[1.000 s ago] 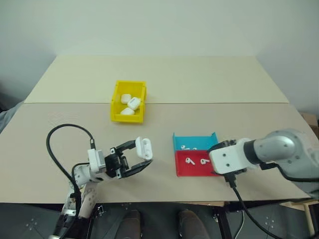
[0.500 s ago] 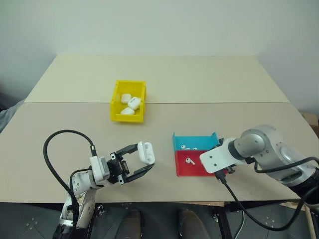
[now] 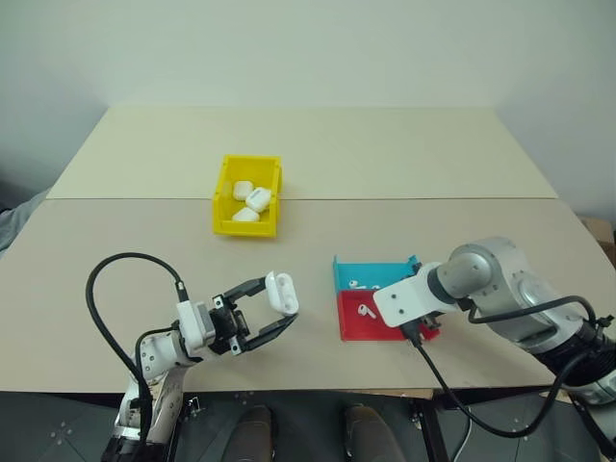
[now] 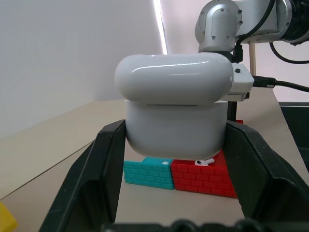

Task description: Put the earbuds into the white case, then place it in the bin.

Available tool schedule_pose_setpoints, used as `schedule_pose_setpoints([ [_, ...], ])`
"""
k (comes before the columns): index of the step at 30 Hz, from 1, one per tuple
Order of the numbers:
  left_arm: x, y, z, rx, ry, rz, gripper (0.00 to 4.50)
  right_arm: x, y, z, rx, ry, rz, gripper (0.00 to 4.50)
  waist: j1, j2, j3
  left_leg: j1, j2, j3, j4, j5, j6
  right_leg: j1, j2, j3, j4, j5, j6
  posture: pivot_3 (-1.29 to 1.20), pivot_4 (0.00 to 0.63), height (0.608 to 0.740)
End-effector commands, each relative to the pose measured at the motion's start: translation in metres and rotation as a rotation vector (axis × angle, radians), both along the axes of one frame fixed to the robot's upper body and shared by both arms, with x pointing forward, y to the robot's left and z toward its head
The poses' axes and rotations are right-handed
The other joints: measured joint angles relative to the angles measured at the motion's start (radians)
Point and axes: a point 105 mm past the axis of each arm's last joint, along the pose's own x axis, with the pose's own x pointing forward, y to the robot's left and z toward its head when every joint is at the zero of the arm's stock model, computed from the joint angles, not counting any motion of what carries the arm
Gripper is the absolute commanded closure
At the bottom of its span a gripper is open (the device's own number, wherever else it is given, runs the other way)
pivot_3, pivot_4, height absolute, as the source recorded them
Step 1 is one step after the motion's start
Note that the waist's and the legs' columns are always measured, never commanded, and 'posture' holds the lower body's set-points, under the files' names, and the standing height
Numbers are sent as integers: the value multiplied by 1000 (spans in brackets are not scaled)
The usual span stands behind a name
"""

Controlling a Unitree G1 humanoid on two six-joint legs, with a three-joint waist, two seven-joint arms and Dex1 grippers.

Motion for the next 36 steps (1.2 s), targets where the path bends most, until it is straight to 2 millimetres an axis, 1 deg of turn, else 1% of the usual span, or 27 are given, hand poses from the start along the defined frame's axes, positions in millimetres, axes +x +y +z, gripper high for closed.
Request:
schedule_pose_setpoints([
  [1,-4,-3,6,-1,-26,-3,1755,0,4,8,-13,-24,47,2191,0,0,0,0,0,0,0,0,0,0,0,0,0,0,0,0,150,740],
  [11,-6,-3,4,4,-16,21,1755,8,7,7,-43,-24,94,2191,-2,0,0,0,0,0,0,0,0,0,0,0,0,0,0,0,150,740],
  [27,-9,-4,3,6,-6,38,1755,8,11,6,-44,-24,141,2191,-2,0,0,1,0,0,0,0,0,0,0,0,1,0,0,0,150,740],
  [30,-8,-4,3,7,-6,38,1755,6,14,7,-30,-14,147,2726,-2,0,0,1,0,0,0,0,0,0,0,0,1,0,0,0,150,740],
  [31,-8,-4,3,7,-5,37,1755,6,14,7,-31,-12,148,2978,-2,0,0,1,0,0,0,0,0,0,0,0,1,0,0,0,150,740],
  [36,-9,-4,3,10,-1,36,1755,6,12,5,-36,-18,149,2978,-1,0,0,1,0,0,0,0,0,0,0,0,1,0,0,0,150,740],
])
